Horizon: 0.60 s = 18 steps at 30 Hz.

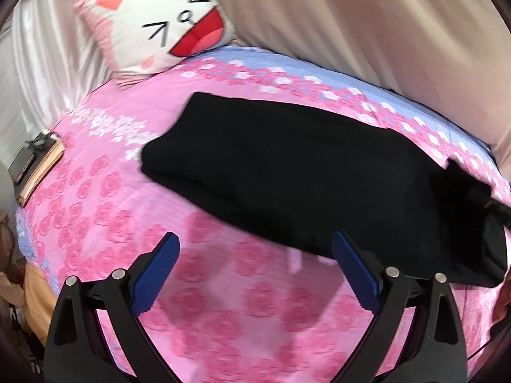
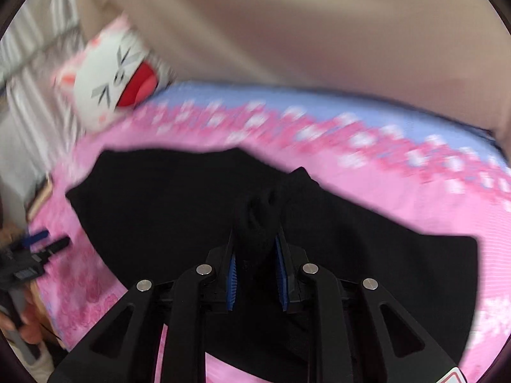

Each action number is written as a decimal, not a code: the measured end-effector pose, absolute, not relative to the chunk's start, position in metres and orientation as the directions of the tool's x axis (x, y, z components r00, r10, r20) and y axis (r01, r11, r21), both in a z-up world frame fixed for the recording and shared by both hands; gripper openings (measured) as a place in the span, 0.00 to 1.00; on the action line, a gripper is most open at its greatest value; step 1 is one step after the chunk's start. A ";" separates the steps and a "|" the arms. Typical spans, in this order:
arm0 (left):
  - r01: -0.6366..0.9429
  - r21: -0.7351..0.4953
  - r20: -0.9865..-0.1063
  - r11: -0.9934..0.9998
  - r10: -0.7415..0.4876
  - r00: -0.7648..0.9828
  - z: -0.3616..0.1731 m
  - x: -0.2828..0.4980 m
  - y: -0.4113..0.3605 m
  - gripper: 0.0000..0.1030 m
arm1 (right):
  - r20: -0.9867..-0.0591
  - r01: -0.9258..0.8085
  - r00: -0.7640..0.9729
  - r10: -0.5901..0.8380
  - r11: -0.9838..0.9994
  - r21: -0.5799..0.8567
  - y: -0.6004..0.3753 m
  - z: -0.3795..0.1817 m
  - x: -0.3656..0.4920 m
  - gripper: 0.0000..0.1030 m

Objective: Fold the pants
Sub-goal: 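Lift the pants end with the right gripper and fold it over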

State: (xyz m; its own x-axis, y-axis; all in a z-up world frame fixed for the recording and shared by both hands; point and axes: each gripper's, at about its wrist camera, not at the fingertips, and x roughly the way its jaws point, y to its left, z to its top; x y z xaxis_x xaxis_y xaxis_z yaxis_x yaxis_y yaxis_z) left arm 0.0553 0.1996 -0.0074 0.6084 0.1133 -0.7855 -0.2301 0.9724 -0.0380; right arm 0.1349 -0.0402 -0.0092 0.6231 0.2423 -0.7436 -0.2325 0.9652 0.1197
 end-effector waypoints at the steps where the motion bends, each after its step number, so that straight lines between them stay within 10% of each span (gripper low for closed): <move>1: -0.242 -0.043 -0.786 0.969 0.116 0.607 -0.008 0.055 0.207 0.91 | -0.760 -0.245 0.606 0.235 0.964 0.103 -0.029 -0.022 0.137 0.19; 11: -0.303 -0.104 -0.793 0.947 0.105 0.600 -0.014 0.050 0.246 0.91 | -0.747 -0.291 0.637 0.189 0.957 -0.006 -0.008 -0.022 0.095 0.62; 16: -0.302 -0.122 -0.797 0.946 0.088 0.597 -0.019 0.055 0.243 0.91 | -0.783 -0.324 0.597 0.175 0.945 -0.035 0.004 -0.034 0.099 0.61; 18: -0.305 -0.133 -0.800 0.943 0.080 0.595 -0.020 0.055 0.243 0.91 | -0.795 -0.323 0.590 0.141 0.944 -0.073 0.013 -0.046 0.106 0.38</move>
State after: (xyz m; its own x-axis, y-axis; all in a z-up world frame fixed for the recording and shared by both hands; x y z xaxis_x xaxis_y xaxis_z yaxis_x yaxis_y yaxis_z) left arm 0.0547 0.2430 -0.0203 0.5949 0.0799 -0.7998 -0.3051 0.9430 -0.1328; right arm 0.1062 0.0125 -0.0459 0.5901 0.1408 -0.7949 -0.3232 0.9435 -0.0728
